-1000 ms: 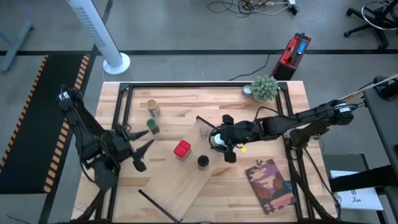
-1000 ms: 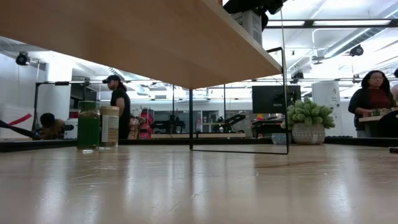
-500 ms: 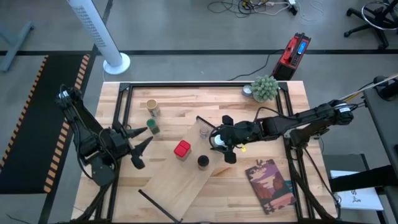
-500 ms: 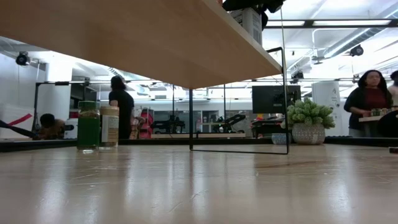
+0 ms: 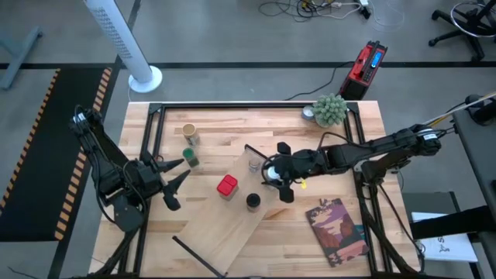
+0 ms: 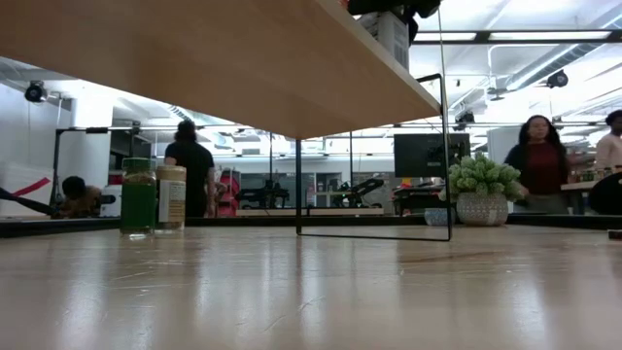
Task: Shelf spices
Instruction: Remove the white seasoning bottle from the shelf
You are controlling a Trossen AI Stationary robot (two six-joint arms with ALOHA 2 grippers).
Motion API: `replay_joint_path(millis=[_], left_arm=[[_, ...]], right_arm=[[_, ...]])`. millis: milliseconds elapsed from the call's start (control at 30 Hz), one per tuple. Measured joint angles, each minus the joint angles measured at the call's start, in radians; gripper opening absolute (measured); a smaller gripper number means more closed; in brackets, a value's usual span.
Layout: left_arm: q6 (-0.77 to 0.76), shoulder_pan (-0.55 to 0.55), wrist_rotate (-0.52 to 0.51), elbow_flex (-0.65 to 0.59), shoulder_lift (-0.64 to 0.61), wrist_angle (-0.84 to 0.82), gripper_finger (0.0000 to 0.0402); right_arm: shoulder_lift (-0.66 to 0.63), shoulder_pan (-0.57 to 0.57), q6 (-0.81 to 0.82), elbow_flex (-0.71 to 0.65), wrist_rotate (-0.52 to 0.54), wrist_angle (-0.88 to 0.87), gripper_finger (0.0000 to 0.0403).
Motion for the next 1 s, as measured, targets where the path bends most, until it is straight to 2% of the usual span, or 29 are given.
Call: replay_joint_path(millis=[333, 700, 833, 1000], left_arm=[[0.0, 0.0, 0.0, 0.0, 0.0, 0.0, 0.0169], [0.0, 0.0, 0.008, 0.0, 0.0, 0.0, 0.0173], [0.0, 0.0, 0.009, -0.001, 0.001, -0.001, 0.0173], [0.006, 0.0, 0.01, -0.001, 0.001, 0.0, 0.0167]], right_arm=[[-0.002, 0.0, 0.004, 0.001, -0.003, -0.009, 0.0172], [0.006, 0.0, 0.002, -0.005, -0.04, -0.072, 0.0261], [0.003, 0.0, -0.002, -0.01, -0.04, -0.083, 0.0264], [0.003, 0.0, -0.021, -0.011, -0.037, -0.076, 0.0237]])
